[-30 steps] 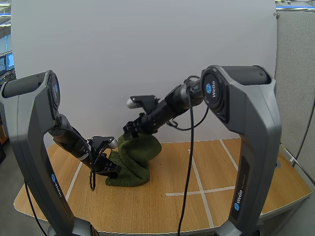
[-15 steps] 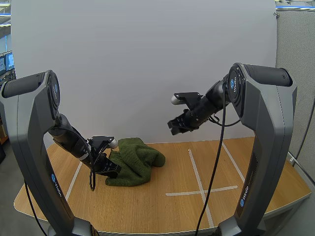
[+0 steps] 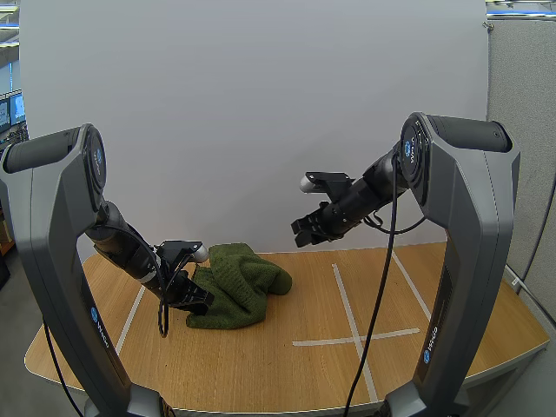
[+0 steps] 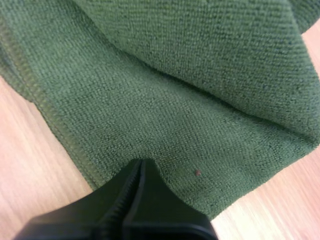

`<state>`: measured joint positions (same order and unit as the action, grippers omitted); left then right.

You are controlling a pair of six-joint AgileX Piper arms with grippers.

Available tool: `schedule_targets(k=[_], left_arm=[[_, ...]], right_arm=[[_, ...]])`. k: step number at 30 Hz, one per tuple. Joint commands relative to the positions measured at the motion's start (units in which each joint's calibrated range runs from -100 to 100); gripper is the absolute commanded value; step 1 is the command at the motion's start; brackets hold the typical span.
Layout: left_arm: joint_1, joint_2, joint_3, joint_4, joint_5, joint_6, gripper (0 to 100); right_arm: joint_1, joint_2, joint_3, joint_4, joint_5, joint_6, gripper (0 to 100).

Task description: Fold the towel

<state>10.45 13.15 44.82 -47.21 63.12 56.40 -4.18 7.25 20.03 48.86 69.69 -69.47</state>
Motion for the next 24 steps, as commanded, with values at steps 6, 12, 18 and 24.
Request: schedule_targets(k=[6, 12, 18, 24], left_arm=[[-0.04, 0.22, 0.85, 14.13, -11.5, -8.58, 0], [1.19, 0.22, 0.85, 15.26, -11.7, -8.9, 0], [3.3, 0.22, 0.85, 15.96, -11.54, -8.9, 0], [4.12, 0.22, 0.85, 16.24, -11.54, -8.7, 0]], right_arm=[[8.19, 6.32, -6.27, 6.0, -0.43, -3.76, 54], [10.02, 7.66, -9.22, 7.01, -3.04, -3.76, 54], [11.54, 11.84, -10.58, 7.87, -4.56, -3.76, 39], [11.54, 11.04, -10.58, 9.57, -7.22, -3.9, 0]])
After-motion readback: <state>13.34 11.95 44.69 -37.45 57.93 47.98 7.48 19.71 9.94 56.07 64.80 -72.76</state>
